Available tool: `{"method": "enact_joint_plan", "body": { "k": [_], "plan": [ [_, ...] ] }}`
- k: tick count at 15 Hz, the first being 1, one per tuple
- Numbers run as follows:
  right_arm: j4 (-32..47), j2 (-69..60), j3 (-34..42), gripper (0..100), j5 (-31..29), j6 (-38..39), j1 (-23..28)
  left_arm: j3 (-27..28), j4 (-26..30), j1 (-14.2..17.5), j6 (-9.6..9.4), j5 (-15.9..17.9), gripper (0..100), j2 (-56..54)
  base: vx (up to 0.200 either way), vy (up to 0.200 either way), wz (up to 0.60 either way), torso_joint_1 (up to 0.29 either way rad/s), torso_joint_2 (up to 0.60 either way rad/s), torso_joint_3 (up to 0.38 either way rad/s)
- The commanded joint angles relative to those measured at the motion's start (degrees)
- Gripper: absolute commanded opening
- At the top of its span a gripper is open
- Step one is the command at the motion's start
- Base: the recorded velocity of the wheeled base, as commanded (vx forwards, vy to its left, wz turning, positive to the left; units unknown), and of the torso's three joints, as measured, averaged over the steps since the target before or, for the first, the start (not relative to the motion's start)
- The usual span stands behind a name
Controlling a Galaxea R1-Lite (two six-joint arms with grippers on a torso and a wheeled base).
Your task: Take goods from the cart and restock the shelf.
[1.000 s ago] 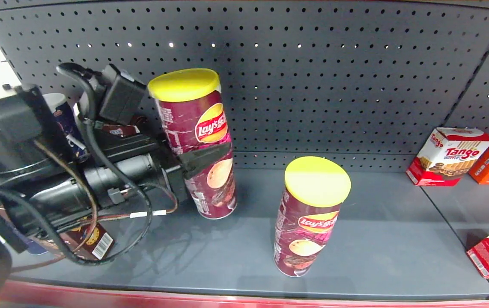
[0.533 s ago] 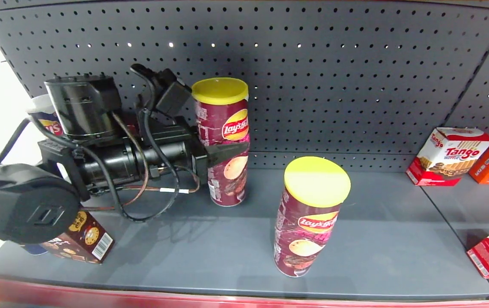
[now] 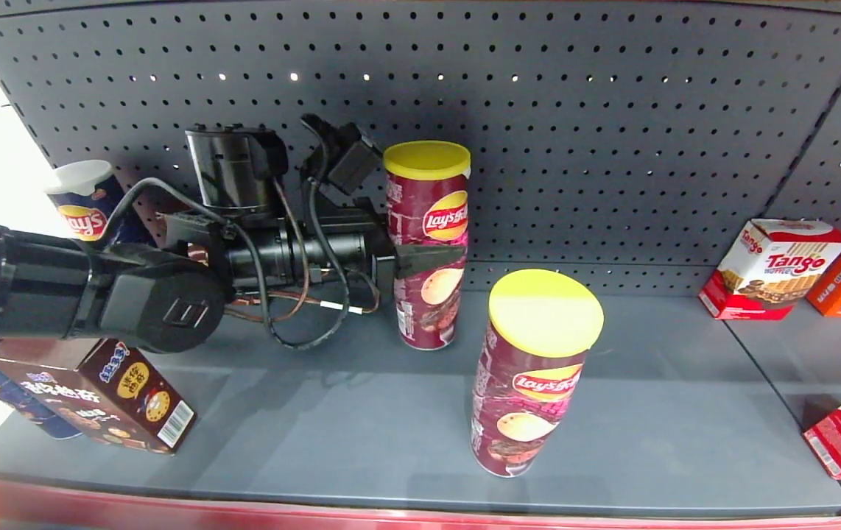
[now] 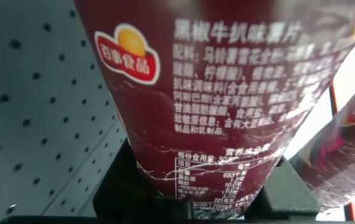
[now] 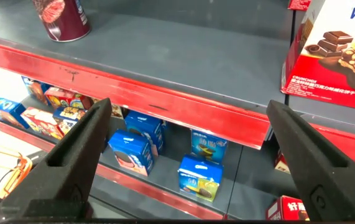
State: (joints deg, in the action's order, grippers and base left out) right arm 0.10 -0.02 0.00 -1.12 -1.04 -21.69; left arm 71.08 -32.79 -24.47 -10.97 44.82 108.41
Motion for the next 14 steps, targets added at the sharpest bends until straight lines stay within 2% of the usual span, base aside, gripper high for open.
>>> {"method": "enact_joint_plan", "body": {
  "k": [1, 7, 14],
  "plan": [
    [-0.01, 0.02, 0.0, 100, -0.02, -0.02, -0.02, 2.48, 0.01, -0.14, -0.1, 0.88, 0, 3.21, 0.0, 0.0, 0.0, 0.0, 0.0, 0.0],
    [-0.01, 0.02, 0.0, 100, -0.02, -0.02, -0.02, 11.53, -0.43, -2.08, -0.1, 1.23, 0, 10.68, 0.0, 0.0, 0.0, 0.0, 0.0, 0.0],
    [-0.01, 0.02, 0.0, 100, -0.02, -0.02, -0.02, 16.02, -0.43, -1.99, -0.1, 1.23, 0, 14.11, 0.0, 0.0, 0.0, 0.0, 0.0, 0.0]
  ]
}}
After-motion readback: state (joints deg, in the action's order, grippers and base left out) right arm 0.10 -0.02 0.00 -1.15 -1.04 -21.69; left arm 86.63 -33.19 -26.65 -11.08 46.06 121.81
